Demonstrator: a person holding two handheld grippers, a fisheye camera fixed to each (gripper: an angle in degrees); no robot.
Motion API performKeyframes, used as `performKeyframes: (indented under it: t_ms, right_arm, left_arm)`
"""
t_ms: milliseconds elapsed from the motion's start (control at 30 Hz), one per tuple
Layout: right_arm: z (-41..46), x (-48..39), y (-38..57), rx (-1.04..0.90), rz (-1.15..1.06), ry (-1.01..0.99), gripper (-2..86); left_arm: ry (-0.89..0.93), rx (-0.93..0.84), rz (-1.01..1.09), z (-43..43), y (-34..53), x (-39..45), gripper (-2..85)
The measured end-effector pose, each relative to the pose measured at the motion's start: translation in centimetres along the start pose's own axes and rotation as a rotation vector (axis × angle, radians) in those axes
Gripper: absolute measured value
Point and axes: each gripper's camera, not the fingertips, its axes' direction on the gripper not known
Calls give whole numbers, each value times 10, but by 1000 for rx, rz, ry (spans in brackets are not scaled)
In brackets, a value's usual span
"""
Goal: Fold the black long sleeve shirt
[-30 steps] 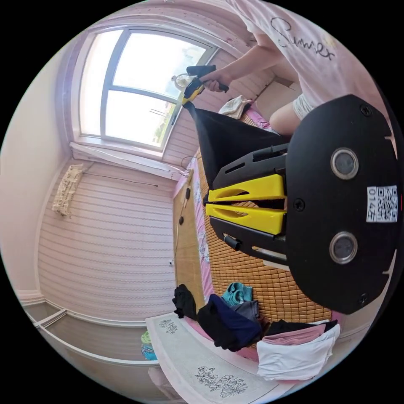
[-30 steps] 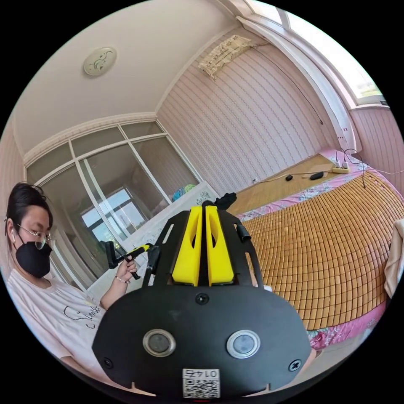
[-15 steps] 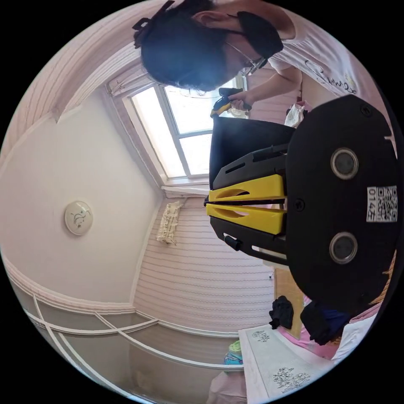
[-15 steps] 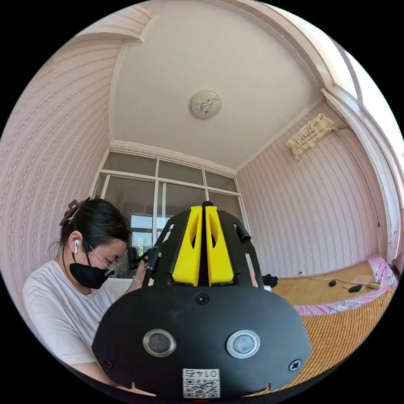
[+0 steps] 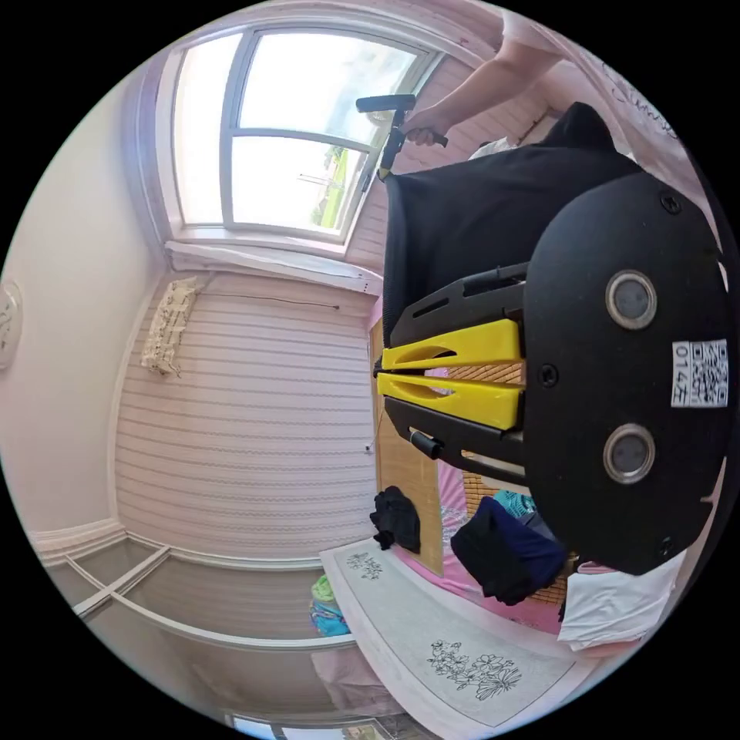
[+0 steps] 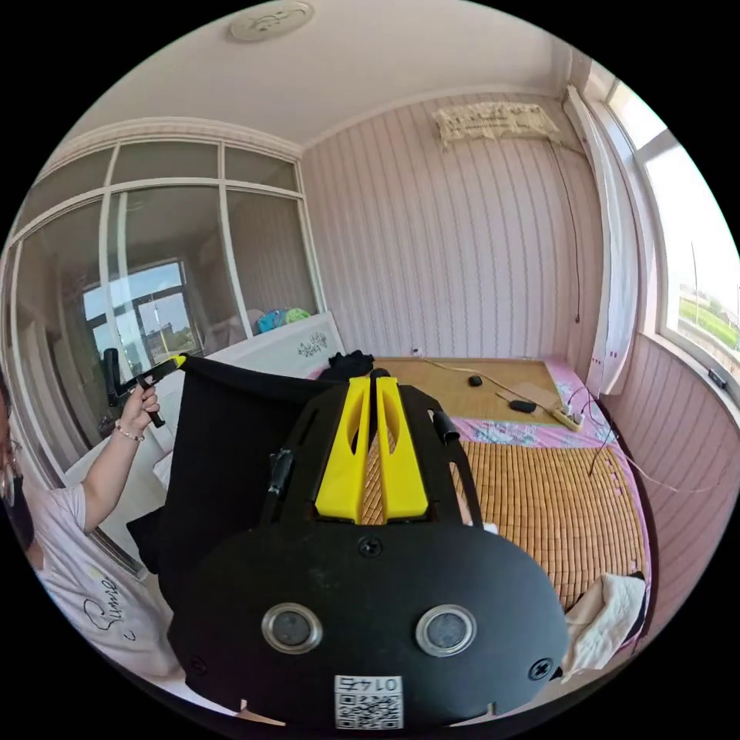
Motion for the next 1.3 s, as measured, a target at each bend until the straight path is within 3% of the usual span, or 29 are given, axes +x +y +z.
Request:
performKeyframes:
  t_ms: [133,200,333,533,667,867,1033,1300]
  right_arm:
    - [-2,15,-55,171,61,-59,5]
    - [-24,-2,-94,316,-22,-80,5]
    - [-26,-23,-111,381,-141,-69,5]
    - [70,18,-16,118,-134,-38,6]
    - [167,75,110,-197,41,8,6]
    - [268,128,271,-575,344,29,6]
    - [283,133,318,-687,391,37,7]
    - [268,124,345,-770,323,37,9]
  left_arm:
    - [13,113,-83,19,-46,-10,-10]
    - [6,181,-64,14,-70,-6,-10]
    - [-44,193,50,29,-85,10,-10]
    - [-21,-117,75,121,9,-9,-10]
    - [19,-455,56,201,135,-21,-10]
    - [29,-802,-88,276,279,-33,-10]
    - [51,-941,-68,294,322,-27,-10]
    - [67,-999,5,295,336,-17,-9]
